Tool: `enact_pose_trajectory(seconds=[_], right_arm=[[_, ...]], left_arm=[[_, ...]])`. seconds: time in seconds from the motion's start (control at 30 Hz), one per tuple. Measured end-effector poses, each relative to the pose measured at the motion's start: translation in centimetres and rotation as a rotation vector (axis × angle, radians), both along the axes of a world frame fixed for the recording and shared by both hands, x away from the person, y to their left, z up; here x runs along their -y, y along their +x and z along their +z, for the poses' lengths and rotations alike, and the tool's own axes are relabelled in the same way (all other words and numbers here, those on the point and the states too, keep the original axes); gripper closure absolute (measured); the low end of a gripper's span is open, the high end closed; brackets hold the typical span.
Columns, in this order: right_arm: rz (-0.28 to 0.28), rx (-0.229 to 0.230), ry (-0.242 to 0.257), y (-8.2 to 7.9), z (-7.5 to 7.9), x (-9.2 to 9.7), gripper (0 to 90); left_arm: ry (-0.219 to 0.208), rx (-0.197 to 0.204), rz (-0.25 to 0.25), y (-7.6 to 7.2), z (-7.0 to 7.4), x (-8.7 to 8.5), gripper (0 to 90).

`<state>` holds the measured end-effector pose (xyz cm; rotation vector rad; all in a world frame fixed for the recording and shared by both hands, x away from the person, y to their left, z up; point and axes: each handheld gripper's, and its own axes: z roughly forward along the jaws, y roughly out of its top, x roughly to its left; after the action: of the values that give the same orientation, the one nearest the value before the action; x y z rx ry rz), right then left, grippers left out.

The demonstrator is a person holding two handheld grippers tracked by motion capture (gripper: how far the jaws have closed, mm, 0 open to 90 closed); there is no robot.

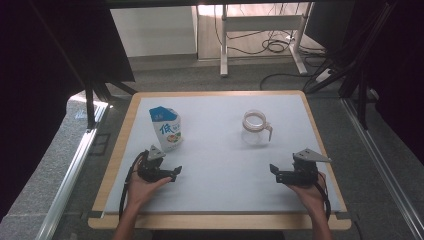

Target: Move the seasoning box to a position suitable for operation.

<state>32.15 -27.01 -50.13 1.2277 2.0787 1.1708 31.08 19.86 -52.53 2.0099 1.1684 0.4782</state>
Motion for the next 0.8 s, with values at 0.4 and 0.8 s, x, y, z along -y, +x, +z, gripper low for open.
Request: enact_pose_trajectory(seconds=[0.4,0.8], right_arm=[[0.025,0.014,0.021,-0.6,0.3,1.1,10.7],[0.083,0.057,-0.023,2.2,4.7,-1.1,6.5]], left_arm=[[-0.016,-0.005,-0.029,-0.5,0.3,0.3,22.4],[-0.06,-0.003,-0.062,-0.7,1.1,0.1,22.7]])
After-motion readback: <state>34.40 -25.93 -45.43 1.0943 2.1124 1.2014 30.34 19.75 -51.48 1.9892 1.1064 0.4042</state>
